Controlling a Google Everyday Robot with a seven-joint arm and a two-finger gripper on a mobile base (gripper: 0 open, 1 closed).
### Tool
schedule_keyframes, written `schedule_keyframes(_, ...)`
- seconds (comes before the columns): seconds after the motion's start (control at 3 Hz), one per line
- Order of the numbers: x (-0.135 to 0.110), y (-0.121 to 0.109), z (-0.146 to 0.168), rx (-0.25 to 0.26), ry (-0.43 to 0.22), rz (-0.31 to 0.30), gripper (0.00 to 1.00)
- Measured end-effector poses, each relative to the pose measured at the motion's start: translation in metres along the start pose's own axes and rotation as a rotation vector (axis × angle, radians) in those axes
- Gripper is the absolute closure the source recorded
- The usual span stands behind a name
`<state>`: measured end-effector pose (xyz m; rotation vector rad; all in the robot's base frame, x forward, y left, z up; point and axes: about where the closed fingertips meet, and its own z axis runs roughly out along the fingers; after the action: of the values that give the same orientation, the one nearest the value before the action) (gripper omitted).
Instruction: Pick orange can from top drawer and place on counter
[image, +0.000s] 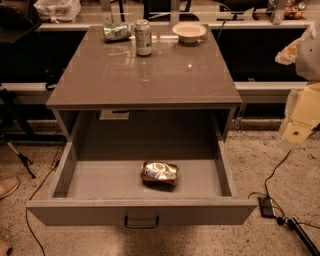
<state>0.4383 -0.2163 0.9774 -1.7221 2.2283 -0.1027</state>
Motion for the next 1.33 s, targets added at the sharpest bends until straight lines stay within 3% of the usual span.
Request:
schedule_keyframes(0.33, 0.0, 0.0, 0.0, 0.002, -0.002, 0.001, 0.0)
schedule_keyframes(0.67, 0.001, 0.008, 0.042, -0.075, -0.084, 0.056, 0.0)
schedule_keyframes(1.0, -0.007, 0.033, 0.119, -0.207, -0.224, 0.174, 0.0)
schedule_keyframes(1.33, -0.021, 0.06, 0.195, -0.3, -0.34, 0.304, 0.0)
